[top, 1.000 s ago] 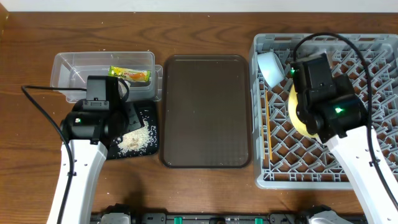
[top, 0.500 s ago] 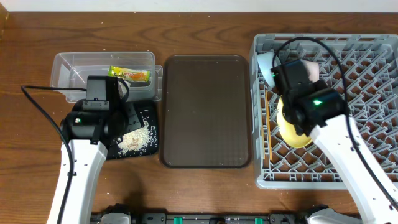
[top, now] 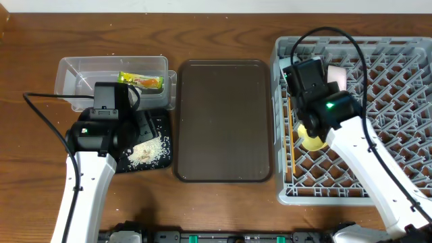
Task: Sort waste into correct bins and load items into the dishwasher rack
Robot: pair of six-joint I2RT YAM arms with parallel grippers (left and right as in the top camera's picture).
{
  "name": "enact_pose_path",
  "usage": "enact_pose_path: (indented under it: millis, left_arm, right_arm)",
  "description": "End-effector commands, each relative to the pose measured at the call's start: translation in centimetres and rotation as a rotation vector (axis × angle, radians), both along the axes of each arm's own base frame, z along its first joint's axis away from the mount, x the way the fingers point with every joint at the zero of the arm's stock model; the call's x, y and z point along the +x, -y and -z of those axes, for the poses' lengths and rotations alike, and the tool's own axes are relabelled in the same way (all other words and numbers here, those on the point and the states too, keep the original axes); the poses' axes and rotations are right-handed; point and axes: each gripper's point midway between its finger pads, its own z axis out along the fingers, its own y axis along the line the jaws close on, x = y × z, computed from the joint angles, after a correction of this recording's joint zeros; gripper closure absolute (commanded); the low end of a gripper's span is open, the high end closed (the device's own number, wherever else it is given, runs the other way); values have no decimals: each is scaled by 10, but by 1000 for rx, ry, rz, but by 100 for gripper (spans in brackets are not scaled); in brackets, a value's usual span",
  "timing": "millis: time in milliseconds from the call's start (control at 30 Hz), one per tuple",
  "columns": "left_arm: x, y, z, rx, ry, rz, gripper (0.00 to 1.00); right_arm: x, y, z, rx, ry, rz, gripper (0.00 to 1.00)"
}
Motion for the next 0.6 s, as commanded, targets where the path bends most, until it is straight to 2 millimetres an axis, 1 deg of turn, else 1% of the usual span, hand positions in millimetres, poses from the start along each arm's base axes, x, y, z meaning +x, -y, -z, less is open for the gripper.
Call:
enact_pose_path:
  millis: [0, 67, 100, 133, 167, 233, 300, 333, 367, 467, 567]
  left_arm:
    - [5, 8, -9, -8, 38, 84, 25]
    - [10, 13, -14, -17, 68, 129, 21]
    - [12, 15, -16, -15, 77, 149, 20]
    - [12, 16, -16, -11, 78, 168, 19]
    - [9, 17, -15, -8, 68, 180, 17]
    - [-2, 19, -9, -2, 20, 206, 16]
    - [-20, 18, -3, -7, -59, 205, 16]
    - [-31, 18, 1, -8, -102, 205, 16]
    - [-37, 17, 2, -9, -123, 205, 16]
    - [-54, 16, 2, -1, -153, 220, 16]
    - [-67, 15, -4, 2, -94, 221, 16]
  right_arm:
    - [1, -11, -23, 260, 52, -15, 27]
    - [2, -14, -36, 380, 69, -70, 22]
    - [2, -15, -42, 434, 74, -101, 18]
    - [1, -13, -48, 490, 76, -126, 10]
    - [-2, -11, -51, 531, 74, -139, 1]
    - [-10, 7, -51, 578, 53, -97, 1]
    - [-24, 30, -44, 579, 11, -10, 1]
    - [-31, 38, -40, 580, -12, 26, 1]
    - [-37, 44, -37, 580, -32, 50, 1]
    - [-50, 51, -30, 559, -78, 55, 1]
    - [-62, 52, -23, 534, -98, 64, 1]
